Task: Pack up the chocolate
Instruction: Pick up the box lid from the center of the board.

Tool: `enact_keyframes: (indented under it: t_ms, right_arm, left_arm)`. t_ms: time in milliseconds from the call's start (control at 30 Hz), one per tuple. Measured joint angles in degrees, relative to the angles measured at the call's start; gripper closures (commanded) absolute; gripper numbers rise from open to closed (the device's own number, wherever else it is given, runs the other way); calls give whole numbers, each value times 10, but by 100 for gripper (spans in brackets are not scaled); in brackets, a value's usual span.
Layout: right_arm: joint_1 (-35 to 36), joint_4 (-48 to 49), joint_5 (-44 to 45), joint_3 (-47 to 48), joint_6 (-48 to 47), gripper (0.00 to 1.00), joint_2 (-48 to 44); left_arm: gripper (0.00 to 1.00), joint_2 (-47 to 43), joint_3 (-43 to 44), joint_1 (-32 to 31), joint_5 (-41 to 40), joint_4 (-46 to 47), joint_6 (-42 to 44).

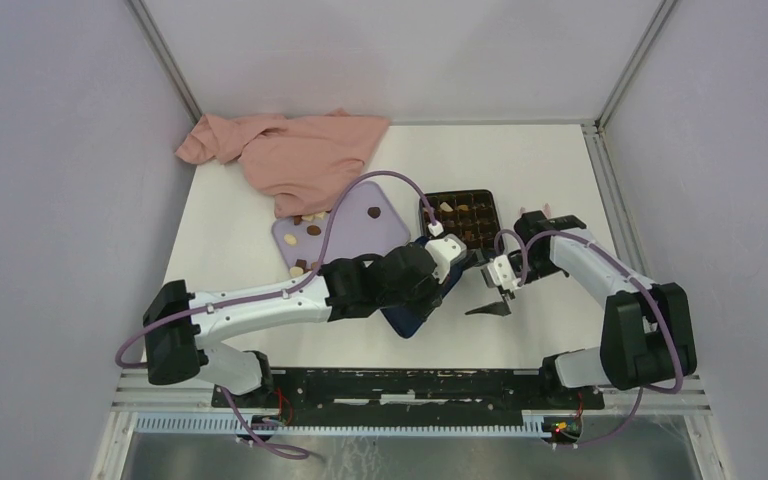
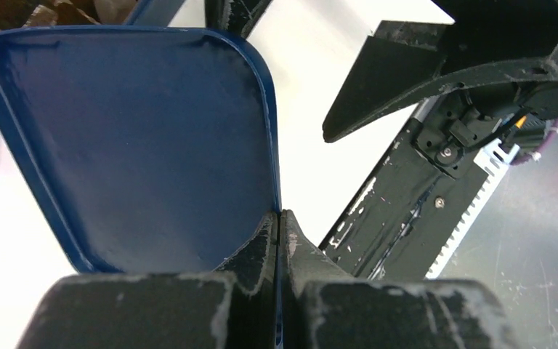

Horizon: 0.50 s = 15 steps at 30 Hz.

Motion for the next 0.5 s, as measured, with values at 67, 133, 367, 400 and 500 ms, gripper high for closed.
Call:
enact_keyframes:
  t_ms: [67, 133, 367, 400, 500]
  right_arm:
    - [2, -14, 0, 7, 0, 19, 9]
    - [2, -24, 12, 23, 0, 21, 15]
    - [3, 102, 89, 31, 20, 12, -32]
    - [3, 136, 102, 20, 33, 9, -52]
    - [3, 204, 115, -5, 61, 4, -95]
  left_arm:
    - [98, 0, -2, 6, 23, 0, 5]
    - [98, 0, -2, 9, 39, 0, 10]
    - [98, -20, -24, 35, 69, 9, 12]
    - [98, -25, -28, 39, 74, 11, 12]
    - [98, -36, -34, 50, 91, 17, 13]
